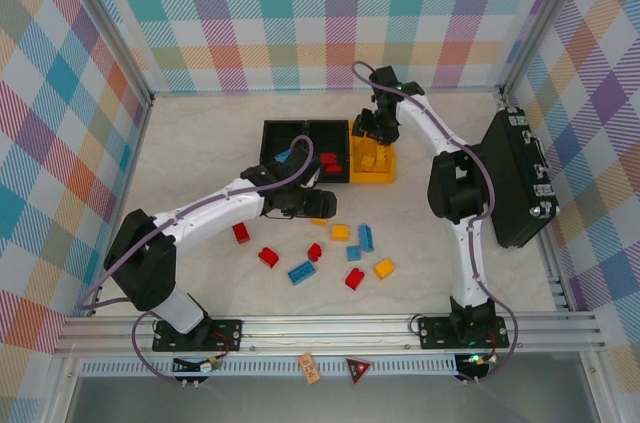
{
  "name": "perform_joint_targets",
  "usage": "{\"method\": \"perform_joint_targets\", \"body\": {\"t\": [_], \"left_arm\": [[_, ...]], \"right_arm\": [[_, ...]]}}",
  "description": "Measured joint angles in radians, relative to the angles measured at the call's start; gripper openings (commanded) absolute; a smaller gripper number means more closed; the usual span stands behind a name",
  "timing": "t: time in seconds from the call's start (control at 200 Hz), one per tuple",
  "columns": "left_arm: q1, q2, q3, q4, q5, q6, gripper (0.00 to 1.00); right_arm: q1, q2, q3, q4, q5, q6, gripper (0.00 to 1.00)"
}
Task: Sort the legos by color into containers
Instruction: Place the lego in the container.
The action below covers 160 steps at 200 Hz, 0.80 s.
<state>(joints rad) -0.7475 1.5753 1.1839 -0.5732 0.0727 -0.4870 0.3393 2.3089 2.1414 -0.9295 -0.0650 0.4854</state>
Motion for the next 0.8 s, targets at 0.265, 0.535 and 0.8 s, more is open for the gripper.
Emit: {"method": "perform_joint_targets", "body": {"t": [0.265, 0.535, 0.8], "left_arm": [[0.032, -0.065, -0.017, -0.031, -0.059, -0.032, 0.71], [0.167, -0.166, -0.07, -0.115, -0.14, -0.094, 0.69], [0.289, -0.172, -0.113, -0.196, -0.199, -0.137, 0.7]], "right_arm": [[0.0, -0.094, -0.083, 0.027, -0.03, 0.0, 0.56], [0.023, -0.454, -0.411, 0.171, -0.104, -0.005, 0.56], [0.081, -0.63, -0.702, 0.288, -0.173, -0.019, 0.56]]}}
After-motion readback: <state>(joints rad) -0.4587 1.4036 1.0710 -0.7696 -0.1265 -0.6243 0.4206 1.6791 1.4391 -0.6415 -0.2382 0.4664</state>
